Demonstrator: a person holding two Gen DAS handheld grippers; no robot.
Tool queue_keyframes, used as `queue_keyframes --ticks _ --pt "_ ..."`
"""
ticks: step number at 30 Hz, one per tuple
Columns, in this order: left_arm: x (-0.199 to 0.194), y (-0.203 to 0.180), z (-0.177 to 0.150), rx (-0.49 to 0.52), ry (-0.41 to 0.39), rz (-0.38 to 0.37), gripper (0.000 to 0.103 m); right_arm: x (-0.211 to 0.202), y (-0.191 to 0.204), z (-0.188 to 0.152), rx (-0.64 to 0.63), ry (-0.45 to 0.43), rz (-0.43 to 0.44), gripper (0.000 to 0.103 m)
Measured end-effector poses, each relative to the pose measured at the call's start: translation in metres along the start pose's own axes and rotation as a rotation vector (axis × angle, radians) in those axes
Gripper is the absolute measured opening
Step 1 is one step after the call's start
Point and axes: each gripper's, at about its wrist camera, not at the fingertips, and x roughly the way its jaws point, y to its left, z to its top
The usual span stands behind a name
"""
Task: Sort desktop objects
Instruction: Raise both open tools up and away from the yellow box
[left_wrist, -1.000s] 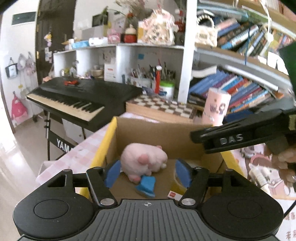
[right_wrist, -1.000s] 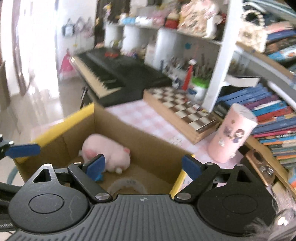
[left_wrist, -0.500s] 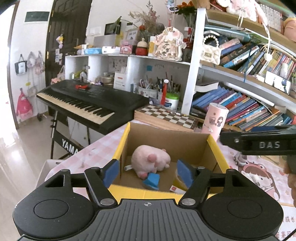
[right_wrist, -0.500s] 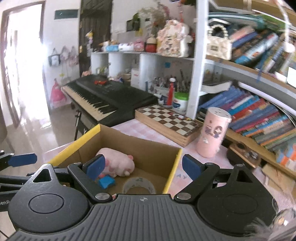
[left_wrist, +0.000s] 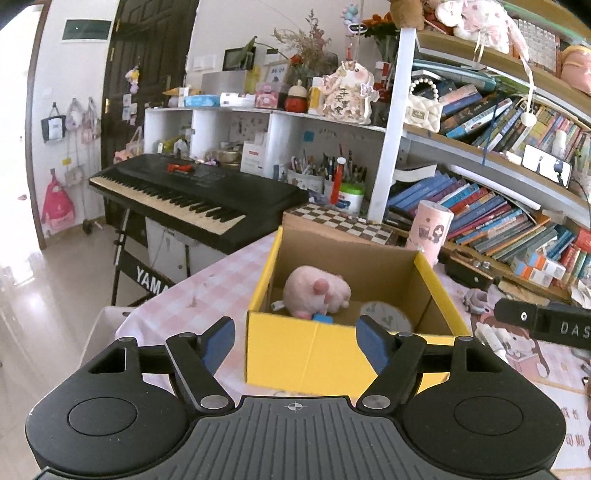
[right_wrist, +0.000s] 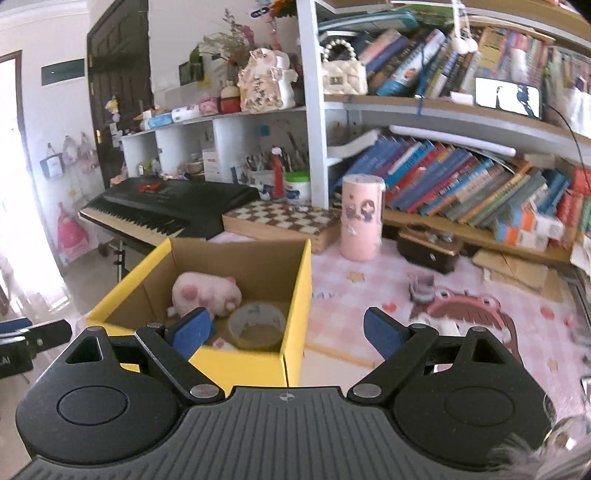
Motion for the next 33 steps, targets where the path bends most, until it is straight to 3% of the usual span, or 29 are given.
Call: queue_keyframes --ticks 20,33 --pt "-0.046 0.007 -0.059 0.039 0.068 -0.023 0.075 -0.062 0.034 -0.094 -0.001 0.087 -0.053 0.087" --pt "-0.061 -0.003 -0.093 0.053 0.158 -0.057 0.075 -0.078 0.046 -0.123 -0.019 0.167 -0.042 0.086"
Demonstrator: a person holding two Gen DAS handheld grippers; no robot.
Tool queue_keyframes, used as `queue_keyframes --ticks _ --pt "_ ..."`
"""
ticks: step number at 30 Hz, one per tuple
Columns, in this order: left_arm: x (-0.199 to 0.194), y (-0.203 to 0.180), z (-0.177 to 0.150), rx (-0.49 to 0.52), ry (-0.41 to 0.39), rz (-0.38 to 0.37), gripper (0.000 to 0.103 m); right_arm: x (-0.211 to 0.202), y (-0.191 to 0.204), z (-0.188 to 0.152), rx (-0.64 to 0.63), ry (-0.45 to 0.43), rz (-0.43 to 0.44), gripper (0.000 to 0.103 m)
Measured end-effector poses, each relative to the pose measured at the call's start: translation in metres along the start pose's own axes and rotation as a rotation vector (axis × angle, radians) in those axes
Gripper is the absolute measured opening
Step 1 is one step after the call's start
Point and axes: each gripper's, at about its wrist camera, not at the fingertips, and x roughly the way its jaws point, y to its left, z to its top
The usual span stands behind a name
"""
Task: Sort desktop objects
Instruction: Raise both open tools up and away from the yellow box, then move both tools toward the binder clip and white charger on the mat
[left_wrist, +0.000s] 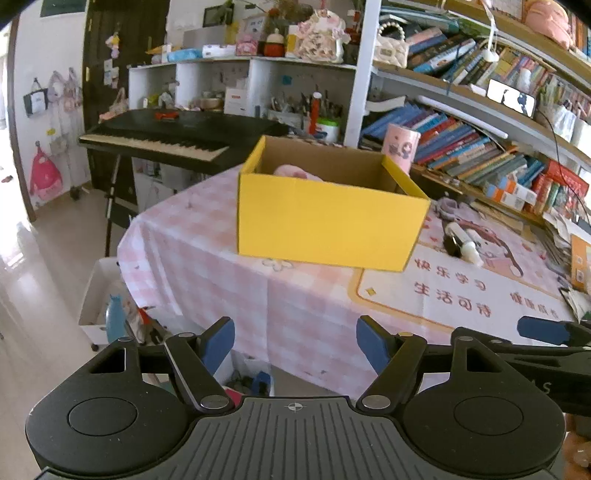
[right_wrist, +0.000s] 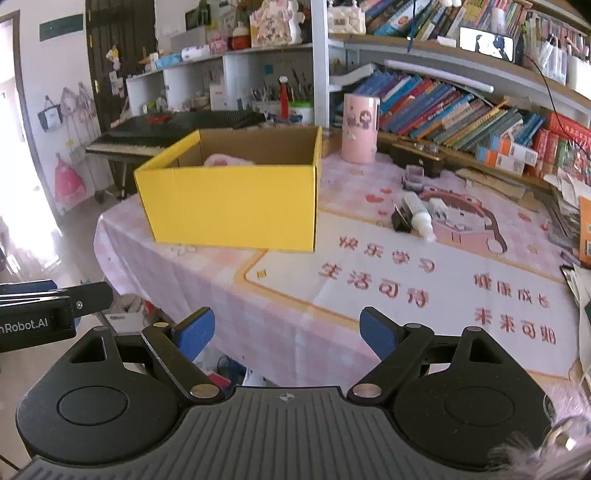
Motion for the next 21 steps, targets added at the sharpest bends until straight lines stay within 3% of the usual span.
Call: queue_keyframes --ticks 21 --pt "0.017 -0.034 -0.01 0.061 0.076 -0.099 0.076 -0.006 -0.031 -0.023 0.067 0.082 -0.087 0.086"
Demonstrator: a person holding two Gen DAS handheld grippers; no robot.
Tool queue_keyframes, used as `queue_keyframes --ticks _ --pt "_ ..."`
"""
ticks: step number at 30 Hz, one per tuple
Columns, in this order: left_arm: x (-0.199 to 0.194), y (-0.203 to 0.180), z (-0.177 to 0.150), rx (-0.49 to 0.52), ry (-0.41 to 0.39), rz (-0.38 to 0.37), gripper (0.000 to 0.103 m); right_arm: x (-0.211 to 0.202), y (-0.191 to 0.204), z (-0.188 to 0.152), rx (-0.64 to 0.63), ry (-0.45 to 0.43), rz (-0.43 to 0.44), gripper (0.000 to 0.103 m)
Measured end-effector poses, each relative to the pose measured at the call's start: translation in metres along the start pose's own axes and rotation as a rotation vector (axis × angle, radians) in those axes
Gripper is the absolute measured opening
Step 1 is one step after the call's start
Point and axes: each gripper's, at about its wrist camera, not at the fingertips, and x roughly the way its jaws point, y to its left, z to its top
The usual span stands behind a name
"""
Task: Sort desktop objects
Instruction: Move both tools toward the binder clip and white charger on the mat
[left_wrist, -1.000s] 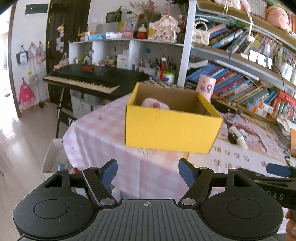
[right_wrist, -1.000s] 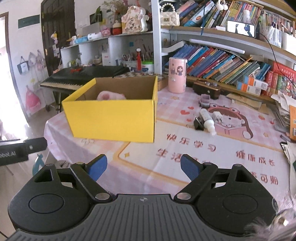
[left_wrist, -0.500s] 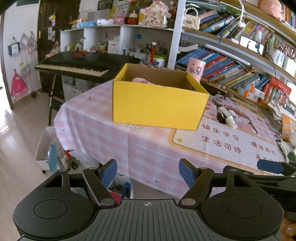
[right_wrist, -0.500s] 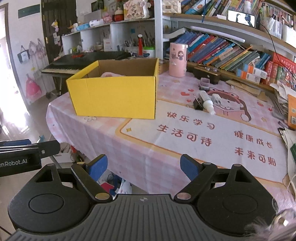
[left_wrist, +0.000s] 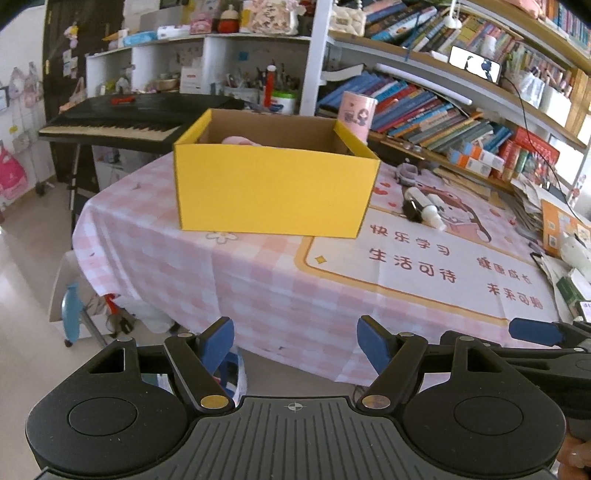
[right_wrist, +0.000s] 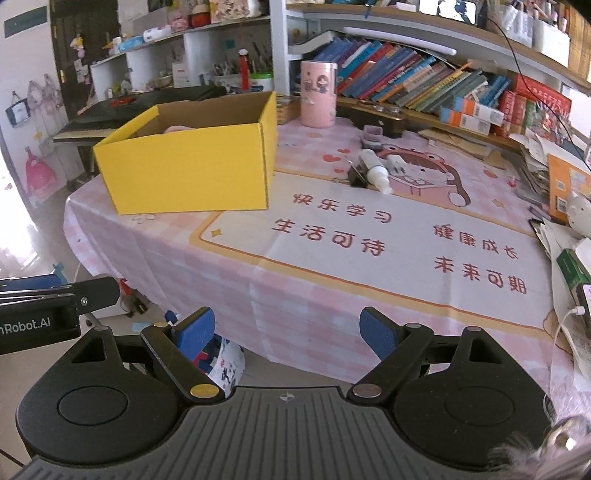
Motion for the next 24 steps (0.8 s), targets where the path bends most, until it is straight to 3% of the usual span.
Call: queue_keyframes --ticks 24 --pt "0.063 -0.076 0.037 0.044 0.041 -0.066 0.076 0.035 -0.083 0.034 0.042 0.046 -0.059 0.086"
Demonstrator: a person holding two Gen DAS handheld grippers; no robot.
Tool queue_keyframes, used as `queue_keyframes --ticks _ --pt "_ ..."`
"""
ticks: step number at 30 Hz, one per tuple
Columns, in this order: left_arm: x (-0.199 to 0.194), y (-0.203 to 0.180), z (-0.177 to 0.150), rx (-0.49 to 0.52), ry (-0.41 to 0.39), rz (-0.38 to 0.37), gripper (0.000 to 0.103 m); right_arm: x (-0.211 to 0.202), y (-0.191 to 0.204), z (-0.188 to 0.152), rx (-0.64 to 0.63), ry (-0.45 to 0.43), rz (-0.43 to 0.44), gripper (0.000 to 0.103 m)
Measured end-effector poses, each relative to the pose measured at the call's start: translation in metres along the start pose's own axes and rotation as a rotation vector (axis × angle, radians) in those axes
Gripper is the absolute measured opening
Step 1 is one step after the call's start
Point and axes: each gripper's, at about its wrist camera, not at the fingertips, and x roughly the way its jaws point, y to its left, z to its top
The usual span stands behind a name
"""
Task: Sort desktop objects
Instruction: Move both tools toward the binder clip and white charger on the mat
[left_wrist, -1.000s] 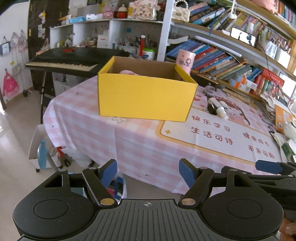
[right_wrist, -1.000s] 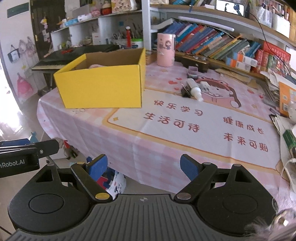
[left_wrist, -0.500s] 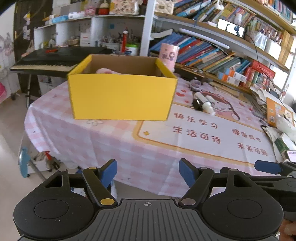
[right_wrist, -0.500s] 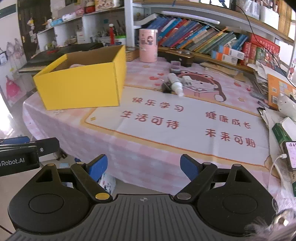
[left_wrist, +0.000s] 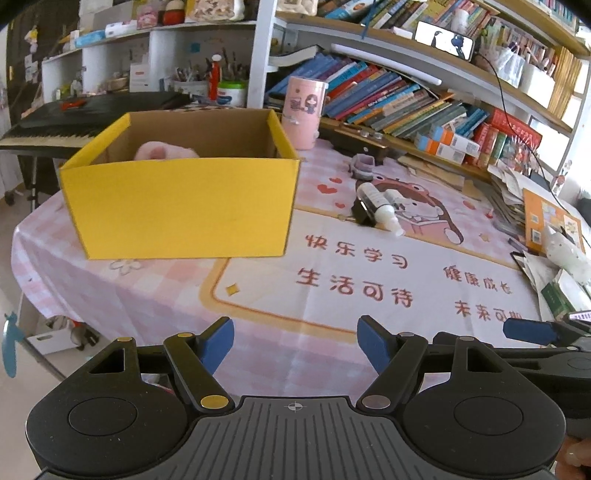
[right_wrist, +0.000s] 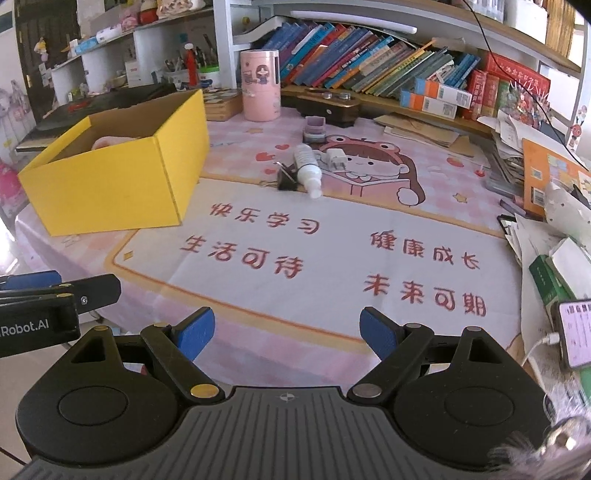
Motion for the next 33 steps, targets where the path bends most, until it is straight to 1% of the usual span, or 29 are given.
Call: queue_keyframes --ticks 15,26,33 --pt "0.044 -0.051 0.032 0.025 0.003 0.012 0.076 0.038 -0.055 0.04 0.01 -0.004 0.03 0.086" --pt "0.065 -0.075 0.045 0.016 0.011 0.043 0.075 0.064 -0.083 0.06 -0.004 0.005 0.068 0.085" --pt "0.08 -0.09 0.055 0.02 -0.01 0.065 0.075 0.079 -0.103 0.075 0.01 -0.004 0.07 0.084"
